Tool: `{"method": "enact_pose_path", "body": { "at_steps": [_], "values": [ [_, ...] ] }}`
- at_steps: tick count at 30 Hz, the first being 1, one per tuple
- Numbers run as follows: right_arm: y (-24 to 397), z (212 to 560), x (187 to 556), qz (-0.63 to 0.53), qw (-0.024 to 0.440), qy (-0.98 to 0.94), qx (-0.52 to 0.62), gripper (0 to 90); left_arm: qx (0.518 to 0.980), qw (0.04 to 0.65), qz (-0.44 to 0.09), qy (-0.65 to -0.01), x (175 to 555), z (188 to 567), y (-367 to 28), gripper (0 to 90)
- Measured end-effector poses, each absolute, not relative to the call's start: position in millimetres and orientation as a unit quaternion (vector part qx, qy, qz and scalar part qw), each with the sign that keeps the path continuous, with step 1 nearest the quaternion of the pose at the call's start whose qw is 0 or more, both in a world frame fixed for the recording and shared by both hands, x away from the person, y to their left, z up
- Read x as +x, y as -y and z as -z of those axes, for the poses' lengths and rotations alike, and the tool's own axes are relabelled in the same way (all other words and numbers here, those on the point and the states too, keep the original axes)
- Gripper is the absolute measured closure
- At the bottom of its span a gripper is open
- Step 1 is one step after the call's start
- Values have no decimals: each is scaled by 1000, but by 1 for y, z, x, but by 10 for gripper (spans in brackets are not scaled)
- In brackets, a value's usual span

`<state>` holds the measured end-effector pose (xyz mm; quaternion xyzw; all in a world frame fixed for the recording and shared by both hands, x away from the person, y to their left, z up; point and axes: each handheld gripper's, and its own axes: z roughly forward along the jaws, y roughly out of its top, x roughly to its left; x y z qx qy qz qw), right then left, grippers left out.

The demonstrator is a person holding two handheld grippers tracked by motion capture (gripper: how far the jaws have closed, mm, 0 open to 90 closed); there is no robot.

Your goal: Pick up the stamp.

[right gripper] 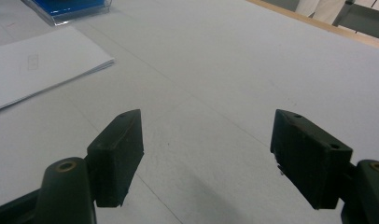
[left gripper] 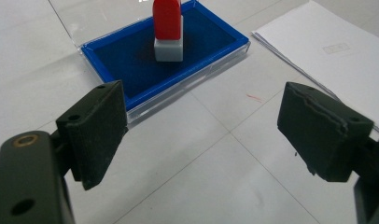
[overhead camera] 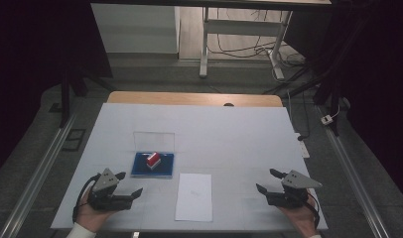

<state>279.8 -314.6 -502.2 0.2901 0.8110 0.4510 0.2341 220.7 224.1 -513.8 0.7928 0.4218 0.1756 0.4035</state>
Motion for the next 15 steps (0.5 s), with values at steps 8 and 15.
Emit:
{"method": "enact_pose_path", "body": {
  "at_steps": [8, 15],
  "values": [
    [313, 503, 280, -445, 233, -814, 291, 253, 795, 399, -179, -421, 222, 510, -223, 170],
    [312, 504, 281, -445, 230, -815, 290, 256, 798, 394, -178, -421, 225, 502, -221, 172]
  ]
}}
